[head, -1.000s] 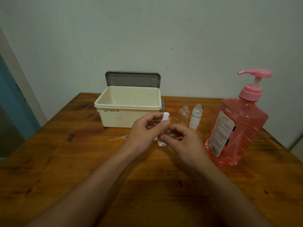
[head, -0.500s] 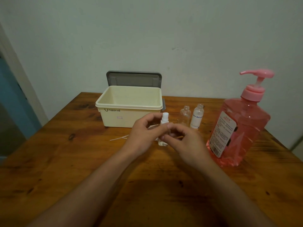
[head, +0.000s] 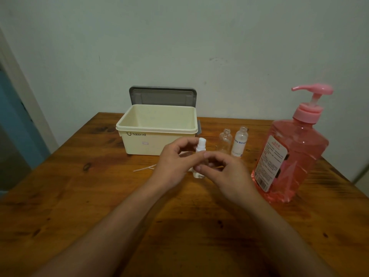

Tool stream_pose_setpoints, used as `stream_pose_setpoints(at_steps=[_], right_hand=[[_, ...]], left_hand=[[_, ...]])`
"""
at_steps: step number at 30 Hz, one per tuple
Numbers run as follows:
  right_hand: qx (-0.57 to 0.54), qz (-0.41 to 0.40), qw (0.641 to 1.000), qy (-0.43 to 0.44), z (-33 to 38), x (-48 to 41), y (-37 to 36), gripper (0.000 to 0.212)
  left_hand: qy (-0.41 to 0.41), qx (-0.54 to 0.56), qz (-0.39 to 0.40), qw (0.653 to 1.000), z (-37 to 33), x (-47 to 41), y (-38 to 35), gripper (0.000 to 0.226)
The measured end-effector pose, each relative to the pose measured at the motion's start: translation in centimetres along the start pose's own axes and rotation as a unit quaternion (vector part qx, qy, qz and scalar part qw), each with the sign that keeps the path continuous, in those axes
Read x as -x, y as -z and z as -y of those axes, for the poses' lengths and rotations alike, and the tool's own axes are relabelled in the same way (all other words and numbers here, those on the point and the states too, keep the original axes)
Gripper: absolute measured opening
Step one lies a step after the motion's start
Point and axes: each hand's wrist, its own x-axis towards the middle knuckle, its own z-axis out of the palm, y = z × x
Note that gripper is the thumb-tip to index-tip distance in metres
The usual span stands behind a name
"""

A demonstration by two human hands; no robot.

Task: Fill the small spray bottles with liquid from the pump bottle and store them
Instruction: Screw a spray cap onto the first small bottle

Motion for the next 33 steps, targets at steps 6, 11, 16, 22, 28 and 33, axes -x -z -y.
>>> stream_pose_setpoints(at_steps=[6, 11, 16, 22, 28, 33], right_hand=[[-0.009, 0.000, 1.000, 0.007, 0.05, -0.12, 0.20, 0.023], [-0.034, 0.004, 0.999, 0.011, 0.14, -0.05, 0.08, 0.018], [-0.020, 0.003, 1.000, 0.011, 0.14, -0.06, 0.08, 0.026], [-0.028, 0.002, 0.999, 0.020, 0.11, -0.08, 0.16, 0.019], [-0.013, 0.006, 1.000, 0.021, 0.11, 0.02, 0.06, 0.021], [-0.021, 0.003, 1.000, 0.020, 0.13, -0.11, 0.16, 0.022]], left_hand=[[-0.005, 0.003, 0.024, 1.000, -0.11, 0.06, 0.36, 0.035], [-0.004, 0.016, 0.017, 1.000, -0.18, 0.31, -0.16, 0.031], [-0.002, 0.014, 0.004, 1.000, 0.05, -0.03, 0.15, 0.033], [-0.003, 0.024, 0.032, 0.999, 0.10, 0.25, 0.15, 0.034], [-0.003, 0.015, 0.007, 1.000, 0.11, 0.24, -0.02, 0.030], [-0.003, 0.031, 0.021, 0.999, 0.21, 0.25, 0.22, 0.031]])
